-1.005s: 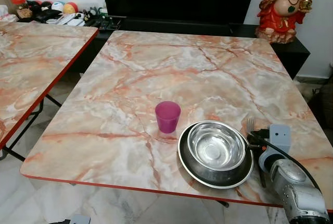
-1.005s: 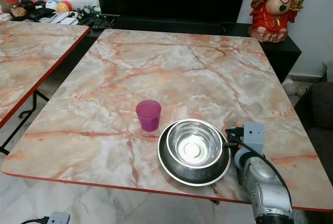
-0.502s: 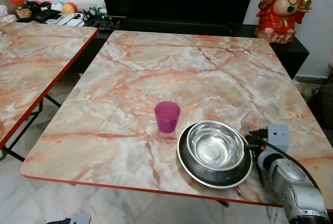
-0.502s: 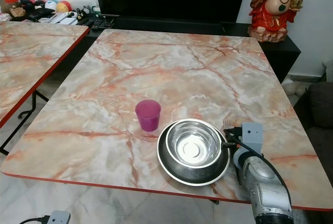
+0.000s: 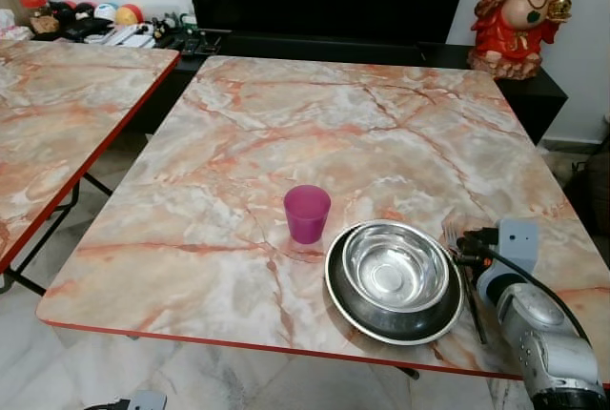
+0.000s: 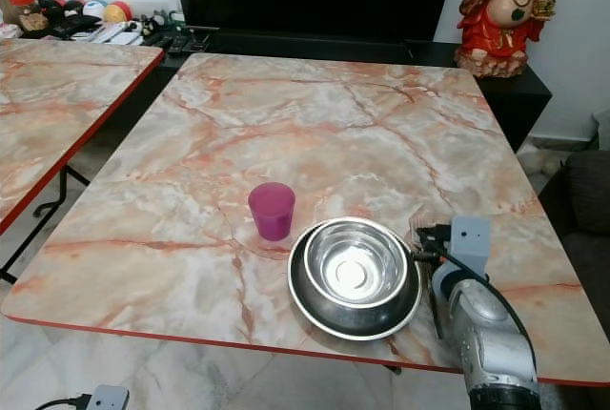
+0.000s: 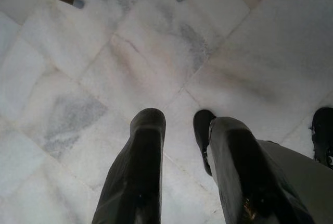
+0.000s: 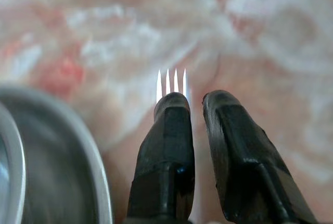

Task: Setting the table

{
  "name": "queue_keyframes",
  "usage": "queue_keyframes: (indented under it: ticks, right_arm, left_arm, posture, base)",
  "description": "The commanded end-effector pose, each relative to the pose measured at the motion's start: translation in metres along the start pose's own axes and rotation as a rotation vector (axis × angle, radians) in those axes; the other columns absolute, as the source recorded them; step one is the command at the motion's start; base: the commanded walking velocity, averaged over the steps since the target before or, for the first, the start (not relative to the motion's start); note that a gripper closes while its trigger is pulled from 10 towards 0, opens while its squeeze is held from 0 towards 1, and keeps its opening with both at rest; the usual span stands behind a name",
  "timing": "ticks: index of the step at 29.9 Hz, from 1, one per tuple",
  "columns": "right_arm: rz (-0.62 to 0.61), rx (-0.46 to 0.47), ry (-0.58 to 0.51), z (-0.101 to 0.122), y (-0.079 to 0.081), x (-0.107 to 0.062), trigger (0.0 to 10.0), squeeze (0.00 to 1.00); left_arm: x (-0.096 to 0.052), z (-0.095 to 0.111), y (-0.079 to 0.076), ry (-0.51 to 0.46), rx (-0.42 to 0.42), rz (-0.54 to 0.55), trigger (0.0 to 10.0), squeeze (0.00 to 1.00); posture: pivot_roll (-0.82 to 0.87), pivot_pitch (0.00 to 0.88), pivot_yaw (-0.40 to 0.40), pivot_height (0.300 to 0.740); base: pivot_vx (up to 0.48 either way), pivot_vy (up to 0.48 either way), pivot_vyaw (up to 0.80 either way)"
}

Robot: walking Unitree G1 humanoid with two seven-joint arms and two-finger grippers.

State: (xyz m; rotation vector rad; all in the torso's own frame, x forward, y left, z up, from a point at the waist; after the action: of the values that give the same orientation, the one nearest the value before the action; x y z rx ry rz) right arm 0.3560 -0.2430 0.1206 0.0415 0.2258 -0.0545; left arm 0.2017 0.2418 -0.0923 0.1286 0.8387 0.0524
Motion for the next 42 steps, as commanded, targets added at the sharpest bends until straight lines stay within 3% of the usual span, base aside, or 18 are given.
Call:
queue_keyframes:
  ticks: [1, 6, 12, 22, 35, 42]
  right_arm:
    - [-0.014, -0.002, -0.083, 0.019, -0.004, -0.002, 10.0, 0.00]
    - [-0.061, -0.021, -0.328, 0.064, -0.005, -0.012, 10.0, 0.00]
    - [-0.072, -0.059, -0.463, 0.084, -0.002, -0.027, 10.0, 0.00]
    - [-0.083, -0.036, -0.519, 0.082, -0.002, -0.037, 10.0, 0.00]
    - [-0.076, -0.050, -0.559, 0.084, 0.006, -0.035, 10.0, 0.00]
    - [-0.065, -0.050, -0.569, 0.083, 0.011, -0.034, 10.0, 0.00]
  left_arm:
    - [-0.002, -0.008, 0.001, 0.033, 0.003, 0.003, 10.0, 0.00]
    - [-0.002, -0.009, 0.002, 0.033, 0.002, 0.006, 10.0, 0.00]
    - [-0.004, -0.011, 0.011, 0.034, 0.002, 0.031, 10.0, 0.00]
    - [-0.004, -0.011, 0.011, 0.037, -0.014, 0.039, 10.0, 0.00]
    - [0.001, 0.001, 0.004, 0.023, -0.036, 0.024, 10.0, 0.00]
    - [0.002, 0.002, 0.006, 0.023, -0.041, 0.031, 10.0, 0.00]
  posture:
    - [-0.07, 0.123, 0.007, 0.740]
    - [-0.06, 0.118, 0.009, 0.740]
    - [-0.06, 0.099, 0.005, 0.740]
    - [-0.05, 0.057, -0.004, 0.740]
    - [-0.06, 0.000, 0.003, 0.740]
    - [-0.05, 0.000, 0.005, 0.740]
  base:
    - [0.000, 0.000, 0.00]
    - [0.000, 0.000, 0.00]
    - [0.000, 0.000, 0.00]
    - [0.000, 0.000, 0.00]
    - [0.000, 0.000, 0.00]
    - [0.000, 0.417, 0.00]
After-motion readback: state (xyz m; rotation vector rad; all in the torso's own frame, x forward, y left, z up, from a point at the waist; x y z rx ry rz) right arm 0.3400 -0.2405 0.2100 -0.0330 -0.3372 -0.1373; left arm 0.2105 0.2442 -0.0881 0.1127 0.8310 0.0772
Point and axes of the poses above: a point about 5 cm out from each wrist's last joint towards the gripper, its own x axis pointing out of the wrist towards the gripper, its own z axis along the axis of the wrist's last joint, y = z × x, the point moved 3 cm from there along x, pointing out of the wrist towards the gripper
